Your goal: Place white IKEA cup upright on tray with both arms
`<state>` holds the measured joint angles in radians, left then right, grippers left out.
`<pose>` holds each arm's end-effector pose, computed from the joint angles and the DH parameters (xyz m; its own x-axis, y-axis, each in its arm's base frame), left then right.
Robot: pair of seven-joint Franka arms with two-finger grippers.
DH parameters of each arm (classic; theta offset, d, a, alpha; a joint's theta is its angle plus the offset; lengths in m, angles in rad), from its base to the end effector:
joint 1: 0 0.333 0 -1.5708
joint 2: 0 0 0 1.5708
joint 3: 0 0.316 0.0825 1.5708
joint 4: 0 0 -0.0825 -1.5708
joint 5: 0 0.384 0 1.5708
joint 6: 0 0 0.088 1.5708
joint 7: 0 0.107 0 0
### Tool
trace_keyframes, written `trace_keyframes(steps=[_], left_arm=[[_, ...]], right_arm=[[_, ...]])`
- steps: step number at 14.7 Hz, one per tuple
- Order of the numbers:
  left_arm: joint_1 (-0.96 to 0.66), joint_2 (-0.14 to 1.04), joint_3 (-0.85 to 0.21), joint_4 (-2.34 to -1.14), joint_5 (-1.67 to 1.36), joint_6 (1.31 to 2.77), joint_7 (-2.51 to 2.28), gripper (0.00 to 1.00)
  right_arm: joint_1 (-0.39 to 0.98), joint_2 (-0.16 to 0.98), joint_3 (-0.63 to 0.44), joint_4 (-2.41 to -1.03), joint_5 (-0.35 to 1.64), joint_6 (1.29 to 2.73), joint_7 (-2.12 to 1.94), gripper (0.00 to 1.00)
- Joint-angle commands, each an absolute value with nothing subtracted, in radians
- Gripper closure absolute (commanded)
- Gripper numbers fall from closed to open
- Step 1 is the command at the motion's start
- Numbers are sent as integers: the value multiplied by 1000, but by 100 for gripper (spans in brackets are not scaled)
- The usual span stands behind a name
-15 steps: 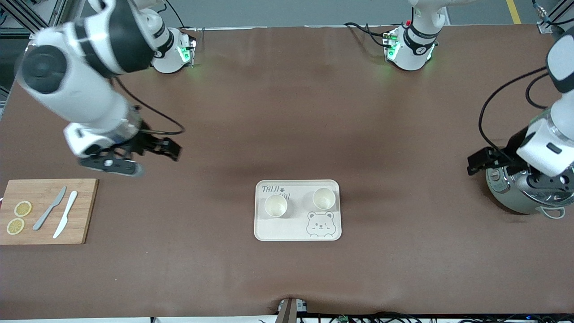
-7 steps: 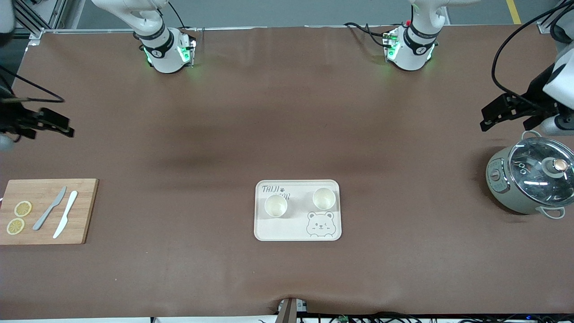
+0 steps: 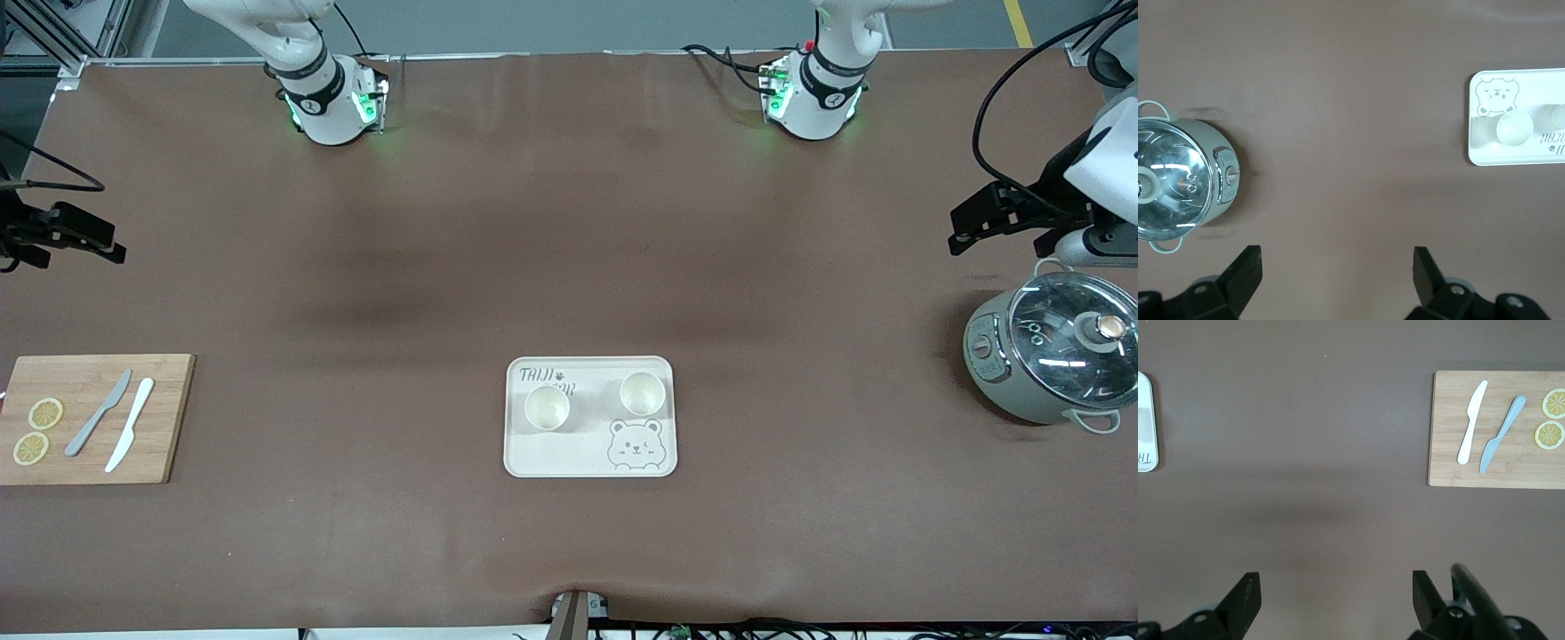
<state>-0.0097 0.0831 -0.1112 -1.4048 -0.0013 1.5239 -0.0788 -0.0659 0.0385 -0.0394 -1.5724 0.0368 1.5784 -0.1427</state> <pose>0.5721 -0.0665 0.6516 0.9985 -0.0414 0.0356 -0.0419 -0.9990 0.0133 0.5634 -0.0552 0.6029 0.9989 0.0370 -0.0271 0.0360 -0.9986 -0.0395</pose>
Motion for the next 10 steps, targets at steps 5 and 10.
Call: trace_keyframes(steps=[5, 10], left_arm=[[-17, 57, -83, -1414, -8, 1491, -14, 0], [-15, 55, -78, -1414, 3, 1470, 69, 0]], right_arm=[[-71, 20, -23, -1598, 2, 1597, -149, 0], [-71, 20, -23, -1598, 2, 1597, -149, 0]])
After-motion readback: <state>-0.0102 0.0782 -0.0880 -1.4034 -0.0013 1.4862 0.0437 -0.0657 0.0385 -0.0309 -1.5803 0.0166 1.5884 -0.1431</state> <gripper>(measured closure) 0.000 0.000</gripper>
